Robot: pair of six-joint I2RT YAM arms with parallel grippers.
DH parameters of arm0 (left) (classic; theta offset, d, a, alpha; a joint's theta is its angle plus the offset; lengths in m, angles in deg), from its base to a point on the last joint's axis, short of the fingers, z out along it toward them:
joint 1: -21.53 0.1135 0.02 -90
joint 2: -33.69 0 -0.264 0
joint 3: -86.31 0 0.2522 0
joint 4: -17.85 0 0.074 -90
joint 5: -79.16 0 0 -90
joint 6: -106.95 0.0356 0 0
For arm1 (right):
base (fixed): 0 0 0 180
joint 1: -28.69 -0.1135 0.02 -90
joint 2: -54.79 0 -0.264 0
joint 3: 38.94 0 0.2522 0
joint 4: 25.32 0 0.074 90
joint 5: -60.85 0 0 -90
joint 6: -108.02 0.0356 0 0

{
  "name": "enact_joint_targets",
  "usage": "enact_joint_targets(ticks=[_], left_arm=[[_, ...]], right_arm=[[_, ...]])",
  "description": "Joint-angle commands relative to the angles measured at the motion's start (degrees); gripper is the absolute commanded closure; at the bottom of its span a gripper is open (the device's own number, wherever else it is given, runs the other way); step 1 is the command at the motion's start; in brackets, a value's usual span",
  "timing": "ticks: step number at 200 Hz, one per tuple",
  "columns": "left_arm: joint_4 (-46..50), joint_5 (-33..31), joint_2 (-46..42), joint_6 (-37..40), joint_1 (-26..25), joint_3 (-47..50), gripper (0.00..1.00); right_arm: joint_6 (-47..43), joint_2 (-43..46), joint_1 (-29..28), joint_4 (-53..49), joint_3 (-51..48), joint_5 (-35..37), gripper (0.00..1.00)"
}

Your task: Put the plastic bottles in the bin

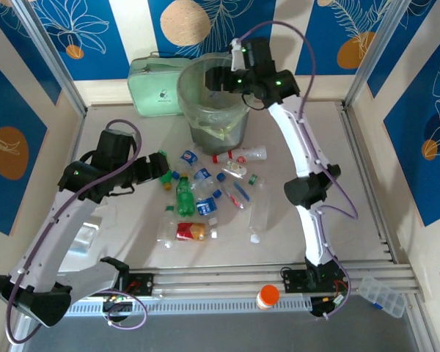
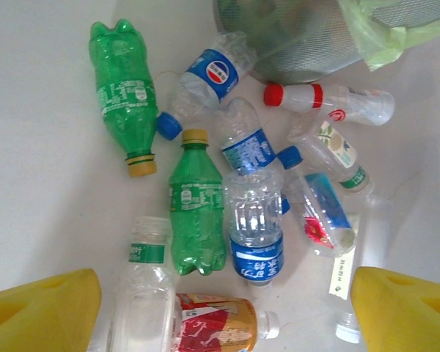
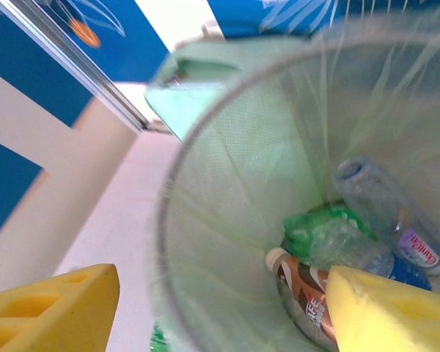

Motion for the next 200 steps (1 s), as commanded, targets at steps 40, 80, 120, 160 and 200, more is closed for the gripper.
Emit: enact_joint_targets(ticks=[40, 80, 120, 160, 200], left_arm=[[1.4, -4.6, 0.8, 1.1, 0.1, 2.0, 0.1], [1.6, -7.1, 6.3, 0.7, 1.7, 2.2, 0.1], [-3.2, -5.3, 14.8, 1.3, 6.2, 0.4, 0.09], [-8.4, 0.0, 22.3, 2.6, 11.9, 2.0, 0.09], [-18.6, 7.4, 28.9, 4.1, 13.5, 0.9, 0.07]], right_arm=[[3.5, 19.9, -4.3, -3.7, -19.0, 4.0, 0.28], [7.7, 37.8, -9.0, -1.4, -44.8, 4.3, 0.29], [14.7, 52.4, -10.7, -3.5, -66.8, 3.3, 0.31], [16.6, 58.8, -10.6, -8.0, -72.6, 2.5, 0.31], [16.6, 60.0, -10.0, -9.5, -74.1, 0.9, 0.31]])
